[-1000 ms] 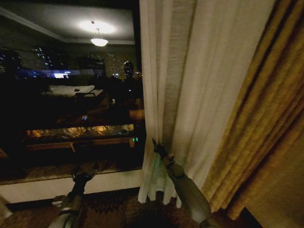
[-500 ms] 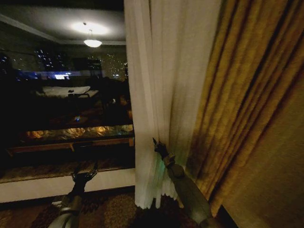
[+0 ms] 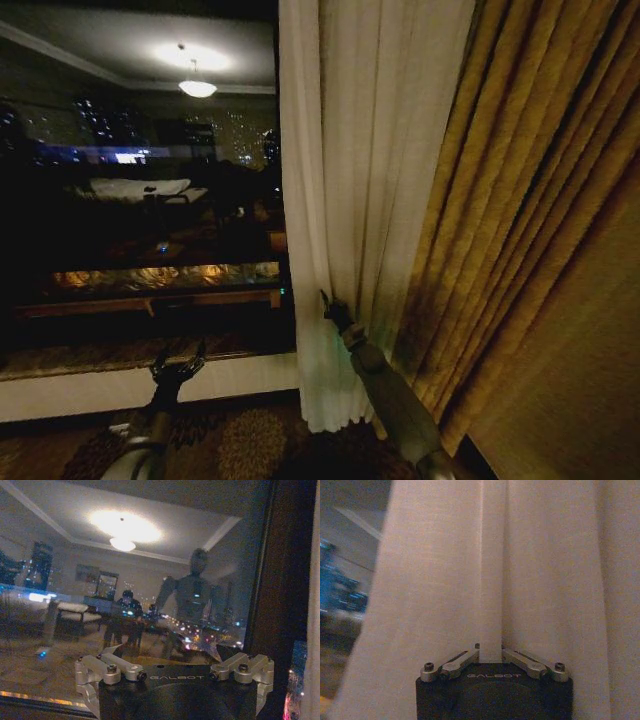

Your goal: Open the curtains by pulling them apart, changing their state from closed to fully open.

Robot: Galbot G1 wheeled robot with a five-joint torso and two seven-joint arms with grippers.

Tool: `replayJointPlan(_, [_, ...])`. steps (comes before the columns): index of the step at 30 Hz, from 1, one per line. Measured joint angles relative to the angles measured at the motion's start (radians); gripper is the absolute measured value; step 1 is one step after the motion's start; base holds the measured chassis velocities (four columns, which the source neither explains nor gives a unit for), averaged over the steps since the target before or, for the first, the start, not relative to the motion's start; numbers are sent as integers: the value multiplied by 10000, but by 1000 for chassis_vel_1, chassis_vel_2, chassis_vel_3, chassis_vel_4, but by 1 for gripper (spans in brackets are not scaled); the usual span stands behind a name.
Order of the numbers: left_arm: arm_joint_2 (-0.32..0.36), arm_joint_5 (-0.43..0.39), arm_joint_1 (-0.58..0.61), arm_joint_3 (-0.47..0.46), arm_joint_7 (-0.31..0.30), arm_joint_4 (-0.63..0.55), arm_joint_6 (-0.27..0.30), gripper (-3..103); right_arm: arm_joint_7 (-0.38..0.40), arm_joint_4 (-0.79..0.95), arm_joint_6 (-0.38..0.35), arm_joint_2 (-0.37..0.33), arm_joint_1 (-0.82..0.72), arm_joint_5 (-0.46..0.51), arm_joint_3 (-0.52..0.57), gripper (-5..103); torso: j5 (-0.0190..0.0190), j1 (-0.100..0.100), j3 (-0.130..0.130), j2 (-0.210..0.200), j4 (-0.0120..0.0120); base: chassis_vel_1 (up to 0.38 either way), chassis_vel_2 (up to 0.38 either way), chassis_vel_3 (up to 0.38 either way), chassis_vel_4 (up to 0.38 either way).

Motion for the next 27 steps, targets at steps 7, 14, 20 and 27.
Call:
replayJointPlan(7, [1, 1, 0, 1, 0, 0, 0, 100, 919, -1167, -90, -143, 494, -1149, 1280, 0, -8, 0, -1, 0, 3, 0, 0, 0, 0])
replayJointPlan(14, [0, 0, 0, 3, 2, 0, 0, 100, 1623, -1737, -286, -852, 727, -1425, 2494, 0, -3, 1, -1, 0, 0, 0, 0, 0, 0])
replayJointPlan(20, [0, 1, 0, 4, 2, 0, 0, 100, 2429, -1808, -723, -1094, 716, -1942, 2949, 0, -4, 1, 0, 0, 0, 0, 0, 0, 0])
replayJointPlan(27, [0, 0, 0, 4, 2, 0, 0, 100, 2205, -458, -1029, -1118, 80, -726, 2090, -3, 0, 2, 2, -2, -2, 0, 0, 0, 0])
